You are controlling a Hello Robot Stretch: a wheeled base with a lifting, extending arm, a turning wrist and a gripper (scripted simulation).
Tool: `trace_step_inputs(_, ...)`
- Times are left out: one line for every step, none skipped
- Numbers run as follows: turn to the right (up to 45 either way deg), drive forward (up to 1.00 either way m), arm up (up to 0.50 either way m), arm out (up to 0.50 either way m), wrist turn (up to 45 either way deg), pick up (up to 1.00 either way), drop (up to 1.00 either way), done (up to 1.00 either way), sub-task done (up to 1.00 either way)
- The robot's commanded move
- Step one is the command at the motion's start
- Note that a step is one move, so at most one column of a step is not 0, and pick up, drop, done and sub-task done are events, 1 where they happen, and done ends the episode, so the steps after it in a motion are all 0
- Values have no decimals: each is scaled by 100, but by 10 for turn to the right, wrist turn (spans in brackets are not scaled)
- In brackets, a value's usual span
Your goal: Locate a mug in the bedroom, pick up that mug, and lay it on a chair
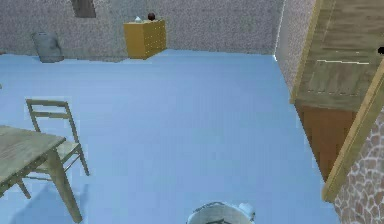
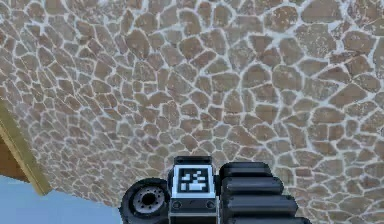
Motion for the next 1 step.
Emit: trace_step_inputs(-150, 0, 0, 0, 0, 0, 0, 0, 0)
